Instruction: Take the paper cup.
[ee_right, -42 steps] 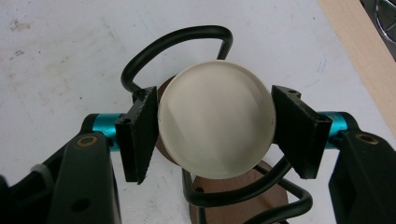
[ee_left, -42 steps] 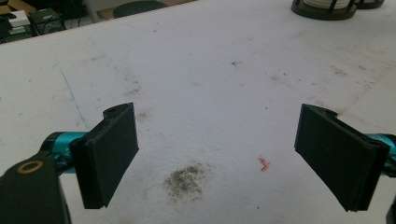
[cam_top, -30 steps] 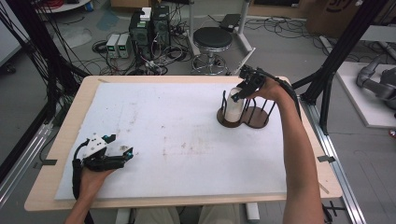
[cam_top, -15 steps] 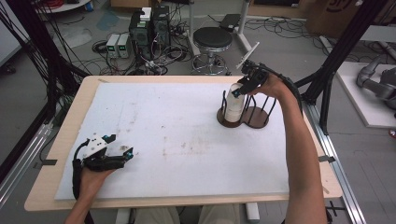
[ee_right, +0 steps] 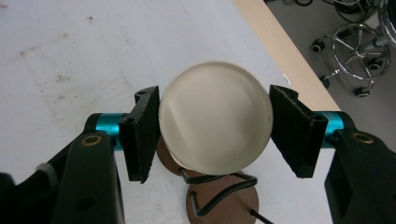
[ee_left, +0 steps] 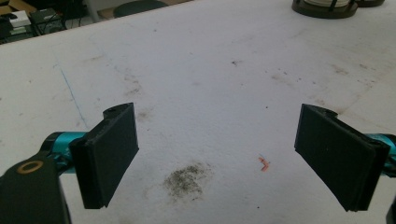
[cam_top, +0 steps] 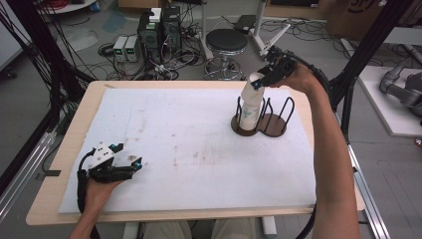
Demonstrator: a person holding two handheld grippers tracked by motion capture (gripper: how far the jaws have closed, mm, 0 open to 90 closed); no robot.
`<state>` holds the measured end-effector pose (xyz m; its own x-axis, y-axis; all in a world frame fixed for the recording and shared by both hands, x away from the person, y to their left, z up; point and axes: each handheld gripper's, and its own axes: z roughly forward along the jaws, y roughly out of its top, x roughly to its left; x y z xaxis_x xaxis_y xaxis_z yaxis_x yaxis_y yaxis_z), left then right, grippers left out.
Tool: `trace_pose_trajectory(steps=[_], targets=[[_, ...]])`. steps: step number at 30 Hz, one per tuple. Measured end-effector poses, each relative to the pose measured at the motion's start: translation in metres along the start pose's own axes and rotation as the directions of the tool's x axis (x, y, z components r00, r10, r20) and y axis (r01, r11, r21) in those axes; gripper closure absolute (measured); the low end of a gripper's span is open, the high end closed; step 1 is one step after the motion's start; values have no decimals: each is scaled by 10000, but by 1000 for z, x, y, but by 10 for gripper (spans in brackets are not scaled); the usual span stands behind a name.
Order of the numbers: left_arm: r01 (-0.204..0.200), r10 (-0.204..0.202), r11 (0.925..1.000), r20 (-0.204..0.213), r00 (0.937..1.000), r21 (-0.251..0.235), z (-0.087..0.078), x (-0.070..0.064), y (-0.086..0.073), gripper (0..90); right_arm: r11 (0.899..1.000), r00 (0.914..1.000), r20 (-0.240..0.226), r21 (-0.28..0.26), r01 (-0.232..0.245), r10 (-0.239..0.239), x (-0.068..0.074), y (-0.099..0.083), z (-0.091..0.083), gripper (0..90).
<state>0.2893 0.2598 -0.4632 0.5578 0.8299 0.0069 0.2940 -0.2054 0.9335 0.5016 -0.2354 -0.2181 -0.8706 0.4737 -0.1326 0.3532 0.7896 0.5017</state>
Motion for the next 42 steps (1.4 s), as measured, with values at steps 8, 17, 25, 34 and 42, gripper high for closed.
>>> trace_pose_trajectory(steps=[8, 17, 25, 34, 42], targets=[[-17, 17, 10000, 15, 10000, -4, 0, 0, 0, 132, 9999, 9999, 171, -162, 6, -3, 2, 4, -14, 379], [-16, 16, 10000, 17, 10000, 1, 0, 0, 0, 132, 9996, 9999, 166, -297, 18, -13, 9, 2, -22, 378], [-6, 6, 10000, 4, 10000, -5, 0, 0, 0, 132, 9956, 10000, -2, -938, 24, -25, 27, -4, -32, 379], [28, -28, 10000, 10, 10000, -18, 0, 0, 0, 132, 9681, 9985, -551, -2502, -147, 9, 76, -31, -40, 379], [69, -69, 10000, 45, 10000, -28, 0, 1, 0, 132, 9421, 9964, -843, -3337, -319, 38, 105, -55, -27, 378]])
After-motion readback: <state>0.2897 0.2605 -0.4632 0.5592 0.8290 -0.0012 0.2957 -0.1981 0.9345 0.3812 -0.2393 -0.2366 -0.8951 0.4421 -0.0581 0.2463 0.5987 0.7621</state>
